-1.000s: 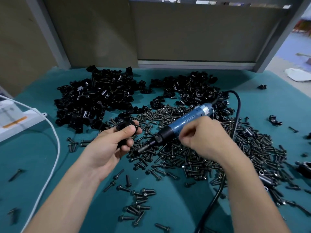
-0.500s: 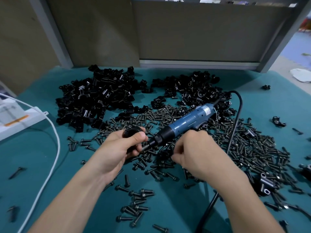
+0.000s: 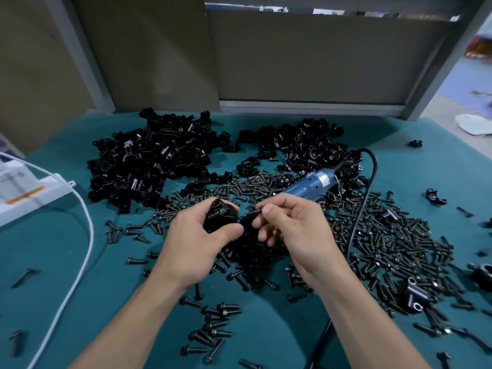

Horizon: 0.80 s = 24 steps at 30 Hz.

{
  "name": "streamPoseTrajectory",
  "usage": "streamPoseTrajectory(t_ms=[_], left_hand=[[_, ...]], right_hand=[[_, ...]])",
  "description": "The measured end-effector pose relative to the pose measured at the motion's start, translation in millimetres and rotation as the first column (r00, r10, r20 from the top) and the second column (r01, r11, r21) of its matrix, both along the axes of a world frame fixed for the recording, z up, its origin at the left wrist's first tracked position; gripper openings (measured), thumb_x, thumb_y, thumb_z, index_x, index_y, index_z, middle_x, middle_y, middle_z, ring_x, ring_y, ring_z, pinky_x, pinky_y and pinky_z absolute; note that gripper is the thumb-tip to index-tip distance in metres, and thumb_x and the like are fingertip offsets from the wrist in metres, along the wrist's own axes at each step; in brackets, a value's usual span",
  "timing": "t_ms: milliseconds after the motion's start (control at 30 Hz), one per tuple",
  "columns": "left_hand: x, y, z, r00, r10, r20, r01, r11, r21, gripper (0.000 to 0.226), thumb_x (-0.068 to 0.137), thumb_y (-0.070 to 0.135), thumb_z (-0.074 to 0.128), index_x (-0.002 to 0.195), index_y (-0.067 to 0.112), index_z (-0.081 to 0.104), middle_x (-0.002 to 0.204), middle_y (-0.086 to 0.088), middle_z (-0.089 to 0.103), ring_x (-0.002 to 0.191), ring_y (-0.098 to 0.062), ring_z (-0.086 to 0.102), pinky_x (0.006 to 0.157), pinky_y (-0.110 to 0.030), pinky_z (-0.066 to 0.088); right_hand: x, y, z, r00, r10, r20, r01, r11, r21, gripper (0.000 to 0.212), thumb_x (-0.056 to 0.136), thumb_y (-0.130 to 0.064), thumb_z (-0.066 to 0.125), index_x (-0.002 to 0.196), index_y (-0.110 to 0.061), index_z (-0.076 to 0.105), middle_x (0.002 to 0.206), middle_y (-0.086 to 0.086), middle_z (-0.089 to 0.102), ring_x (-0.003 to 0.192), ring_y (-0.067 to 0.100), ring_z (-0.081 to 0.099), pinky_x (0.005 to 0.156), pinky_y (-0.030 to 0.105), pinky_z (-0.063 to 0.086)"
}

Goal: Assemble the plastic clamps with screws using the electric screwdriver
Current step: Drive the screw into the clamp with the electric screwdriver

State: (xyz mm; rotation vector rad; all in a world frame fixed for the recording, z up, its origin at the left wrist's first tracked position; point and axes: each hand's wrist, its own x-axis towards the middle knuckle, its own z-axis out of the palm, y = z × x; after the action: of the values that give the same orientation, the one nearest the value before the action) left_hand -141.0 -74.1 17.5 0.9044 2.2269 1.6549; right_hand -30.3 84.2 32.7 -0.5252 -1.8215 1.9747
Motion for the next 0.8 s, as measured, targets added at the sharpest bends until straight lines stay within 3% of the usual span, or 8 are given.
streamPoseTrajectory(t_ms=[67,233,333,467,633,800], left_hand=[[1.4,0.5,3.0,0.997,-0.062,0.051,0.059,0.996,0.062,0.029,0.084,0.009,0.085,0.093,0.034,0.074,0.086,0.007,0.076,0.077,-0.004,0.069,0.068,-0.016,0.053],[2.8,0.3,4.7,0.979,-0.163,0.125,0.143,0.978,0.152,0.023,0.085,0.005,0.084,0.094,0.026,0.077,0.086,-0.003,0.076,0.075,-0.011,0.068,0.066,-0.021,0.053],[2.0,0.5,3.1,0.971,-0.172,0.165,0.144,0.975,0.169,0.017,0.085,0.012,0.085,0.095,0.023,0.077,0.079,-0.010,0.071,0.062,-0.013,0.059,0.054,-0.022,0.047],[4.3,2.4,3.8,0.973,-0.158,0.168,0.127,0.975,0.180,0.021,0.077,0.029,0.085,0.094,0.020,0.077,0.077,-0.016,0.069,0.057,-0.015,0.056,0.049,-0.024,0.046],[7.1,2.7,4.3,0.975,-0.183,0.129,0.161,0.974,0.163,0.021,0.083,0.009,0.085,0.093,0.026,0.078,0.076,0.003,0.073,0.060,-0.007,0.061,0.054,-0.019,0.048],[14.5,1.5,5.6,0.994,-0.108,0.009,0.107,0.990,0.088,0.039,0.079,-0.002,0.086,0.098,0.032,0.078,0.092,0.012,0.079,0.087,-0.004,0.073,0.074,-0.012,0.052]], right_hand=[[-0.5,-3.6,0.7,1.000,0.007,-0.028,-0.006,0.999,0.038,0.013,0.102,-0.002,0.059,0.095,-0.004,0.070,0.072,0.009,0.073,0.055,0.018,0.062,0.049,0.024,0.048],[0.9,-6.5,2.2,0.999,0.034,-0.037,-0.027,0.985,0.170,0.015,0.101,-0.002,0.062,0.090,-0.007,0.071,0.071,0.007,0.073,0.054,0.017,0.062,0.050,0.025,0.047],[2.2,-5.1,3.1,0.999,0.028,-0.025,-0.020,0.963,0.269,0.015,0.099,-0.005,0.064,0.088,-0.012,0.071,0.071,0.006,0.074,0.055,0.017,0.063,0.051,0.023,0.048],[2.6,-5.7,1.4,1.000,-0.002,0.012,-0.003,0.906,0.424,0.019,0.098,-0.011,0.066,0.083,-0.022,0.069,0.070,-0.001,0.073,0.054,0.013,0.064,0.053,0.018,0.047],[0.7,-9.1,-0.2,0.996,-0.016,0.092,-0.026,0.899,0.438,0.021,0.099,-0.016,0.067,0.079,-0.024,0.068,0.061,-0.003,0.069,0.050,0.008,0.059,0.052,0.020,0.046],[-5.2,-20.2,-6.4,0.973,-0.188,0.137,0.050,0.745,0.665,0.042,0.104,-0.037,0.056,0.064,-0.026,0.050,0.060,-0.020,0.058,0.053,0.007,0.048,0.049,0.019,0.036]])
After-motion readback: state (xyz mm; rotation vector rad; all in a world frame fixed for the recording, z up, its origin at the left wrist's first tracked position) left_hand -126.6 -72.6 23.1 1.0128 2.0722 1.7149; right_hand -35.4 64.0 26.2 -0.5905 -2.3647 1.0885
